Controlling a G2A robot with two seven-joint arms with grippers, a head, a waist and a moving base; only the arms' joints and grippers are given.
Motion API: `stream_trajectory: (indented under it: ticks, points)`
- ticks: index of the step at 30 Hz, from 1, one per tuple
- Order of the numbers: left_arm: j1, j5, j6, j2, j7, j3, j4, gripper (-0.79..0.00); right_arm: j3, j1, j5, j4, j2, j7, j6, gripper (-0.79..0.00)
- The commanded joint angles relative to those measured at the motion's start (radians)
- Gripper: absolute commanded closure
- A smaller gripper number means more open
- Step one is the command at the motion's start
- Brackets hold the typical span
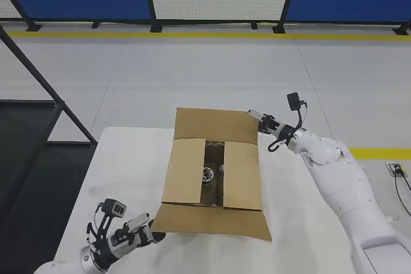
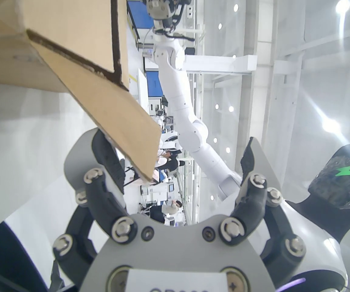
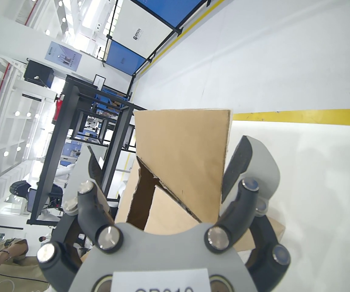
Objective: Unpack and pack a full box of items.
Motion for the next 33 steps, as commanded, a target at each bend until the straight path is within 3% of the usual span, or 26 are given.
stream_trajectory:
  ticks: [1,10,17,25,28,31,33]
  points:
    - [-0.001,-0.008,0.007,-0.001,0.039,0.008,-0.013,-0.785,0.008,0.004,0.028,0.007,0.001,0.045,-0.034,-0.785]
    - [-0.03,-0.024,0.012,-0.008,0.217,0.029,-0.04,-0.785,0.056,0.011,0.158,0.013,0.016,0.233,-0.168,-0.785]
    - [-0.066,0.107,0.03,-0.016,0.403,0.1,-0.06,-0.785,0.095,0.005,0.236,-0.05,0.04,0.395,-0.223,-0.785]
    - [-0.122,0.179,0.047,-0.026,0.511,0.177,-0.053,-0.785,0.07,-0.039,0.188,-0.241,0.074,0.502,-0.116,-0.785]
    - [-0.139,0.216,0.048,-0.03,0.551,0.206,-0.051,-0.785,0.058,-0.055,0.192,-0.313,0.085,0.575,-0.043,-0.785]
    - [-0.158,0.238,0.051,-0.033,0.571,0.231,-0.046,-0.785,0.041,-0.073,0.27,-0.393,0.096,0.711,0.094,-0.785]
    - [-0.168,0.251,0.053,-0.035,0.578,0.246,-0.041,-0.785,0.043,-0.072,0.282,-0.398,0.101,0.735,0.117,-0.785]
